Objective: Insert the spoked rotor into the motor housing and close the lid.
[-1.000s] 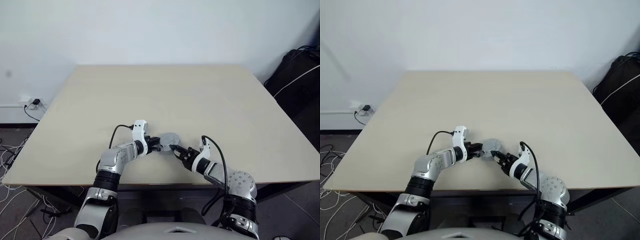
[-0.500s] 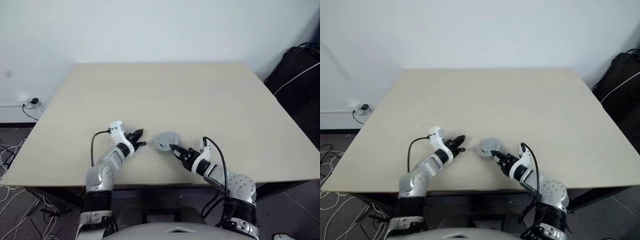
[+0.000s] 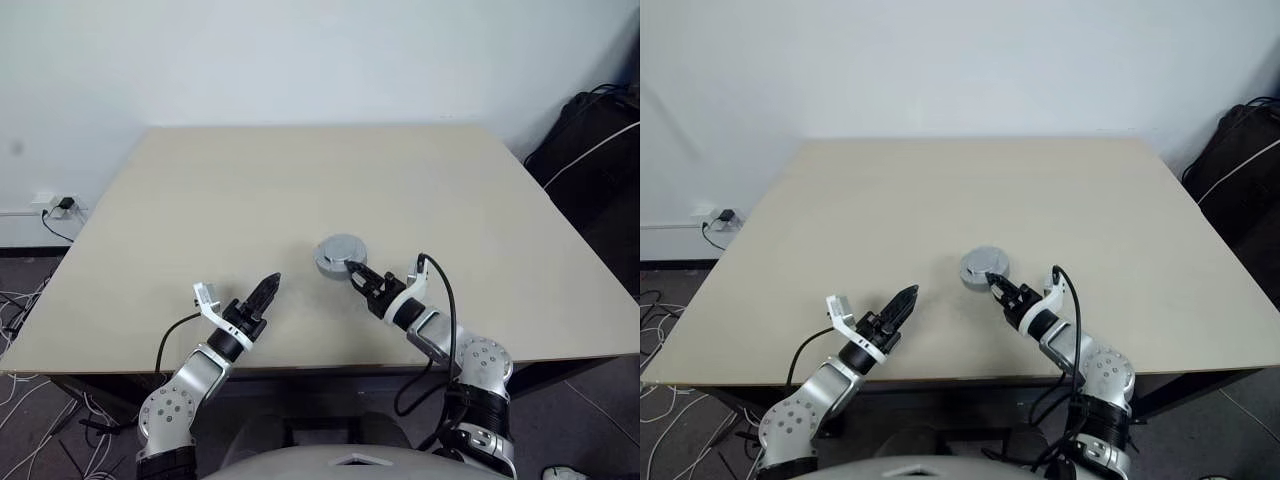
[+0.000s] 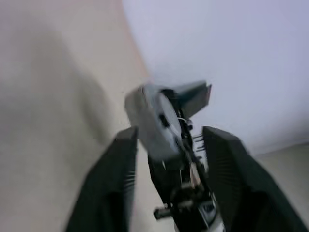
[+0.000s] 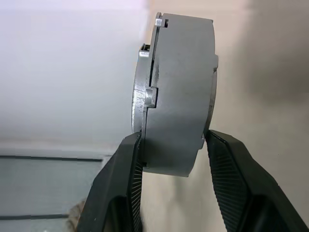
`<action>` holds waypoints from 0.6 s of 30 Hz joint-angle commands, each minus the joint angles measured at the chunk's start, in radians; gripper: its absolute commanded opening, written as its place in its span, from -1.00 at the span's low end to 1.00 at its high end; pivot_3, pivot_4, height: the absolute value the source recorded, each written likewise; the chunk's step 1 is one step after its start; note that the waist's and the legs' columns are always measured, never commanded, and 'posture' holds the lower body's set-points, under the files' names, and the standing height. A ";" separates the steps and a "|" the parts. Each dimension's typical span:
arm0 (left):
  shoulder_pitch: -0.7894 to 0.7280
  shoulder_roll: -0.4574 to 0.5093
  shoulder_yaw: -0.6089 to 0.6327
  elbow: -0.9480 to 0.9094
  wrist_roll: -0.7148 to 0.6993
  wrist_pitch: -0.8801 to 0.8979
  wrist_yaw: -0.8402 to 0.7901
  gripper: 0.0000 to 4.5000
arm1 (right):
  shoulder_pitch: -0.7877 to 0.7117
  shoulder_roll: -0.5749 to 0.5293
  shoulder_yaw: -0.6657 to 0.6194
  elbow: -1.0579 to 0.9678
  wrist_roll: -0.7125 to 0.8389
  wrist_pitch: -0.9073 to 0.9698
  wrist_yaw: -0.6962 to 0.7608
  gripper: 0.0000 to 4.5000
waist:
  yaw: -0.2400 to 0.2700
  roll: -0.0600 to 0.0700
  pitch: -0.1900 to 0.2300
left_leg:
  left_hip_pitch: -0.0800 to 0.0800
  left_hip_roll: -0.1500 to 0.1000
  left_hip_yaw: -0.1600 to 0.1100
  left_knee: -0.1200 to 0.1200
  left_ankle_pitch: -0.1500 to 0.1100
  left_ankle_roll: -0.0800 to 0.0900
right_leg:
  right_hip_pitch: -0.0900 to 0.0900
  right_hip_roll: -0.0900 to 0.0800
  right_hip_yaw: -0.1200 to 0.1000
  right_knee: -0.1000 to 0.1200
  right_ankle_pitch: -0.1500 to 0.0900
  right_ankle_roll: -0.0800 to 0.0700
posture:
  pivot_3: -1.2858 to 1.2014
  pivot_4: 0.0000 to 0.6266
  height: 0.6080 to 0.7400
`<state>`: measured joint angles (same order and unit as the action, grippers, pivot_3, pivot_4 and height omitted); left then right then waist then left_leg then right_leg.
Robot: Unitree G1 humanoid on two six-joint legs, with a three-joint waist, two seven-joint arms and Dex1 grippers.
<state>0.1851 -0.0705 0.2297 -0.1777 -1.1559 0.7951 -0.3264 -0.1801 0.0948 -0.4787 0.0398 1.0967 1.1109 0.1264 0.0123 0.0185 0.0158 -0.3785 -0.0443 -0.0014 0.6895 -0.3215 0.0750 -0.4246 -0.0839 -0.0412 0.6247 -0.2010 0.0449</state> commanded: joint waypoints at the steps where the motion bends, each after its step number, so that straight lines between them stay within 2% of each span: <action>1: 0.041 -0.164 -0.067 -0.017 -0.088 -0.023 0.007 0.39 | -0.046 0.015 0.033 -0.053 0.073 -0.002 0.012 -0.26 | 0.000 0.000 0.000 | 0.000 0.001 0.000 0.000 0.000 0.000 | 0.001 0.001 0.001 0.000 0.000 0.000 | 0.03 -1.00 1.00; 5: 0.044 -0.158 -0.104 0.002 -0.133 -0.052 -0.005 0.97 | -0.052 0.003 0.063 -0.069 0.104 0.021 0.016 -0.26 | -0.001 0.000 0.000 | 0.001 0.002 0.001 0.000 0.002 -0.004 | 0.001 0.004 0.002 0.000 0.000 0.000 | 0.03 -1.00 1.00; 18: 0.021 -0.131 -0.156 0.084 -0.288 -0.078 0.035 1.00 | 0.015 -0.036 0.145 -0.144 0.286 0.152 -0.036 -0.26 | -0.004 0.000 0.000 | 0.001 0.002 0.002 0.001 0.002 -0.003 | 0.001 0.005 0.003 0.001 0.000 0.000 | 0.03 -1.00 1.00</action>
<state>0.1915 -0.0663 0.0947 -0.0835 -1.4078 0.7253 -0.2886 -0.1582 0.0613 -0.3523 -0.0466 1.3048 1.2500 0.0837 0.0088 0.0185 0.0156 -0.3770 -0.0422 0.0008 0.6902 -0.3195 0.0731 -0.4237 -0.0790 -0.0381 0.6255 -0.2009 0.0447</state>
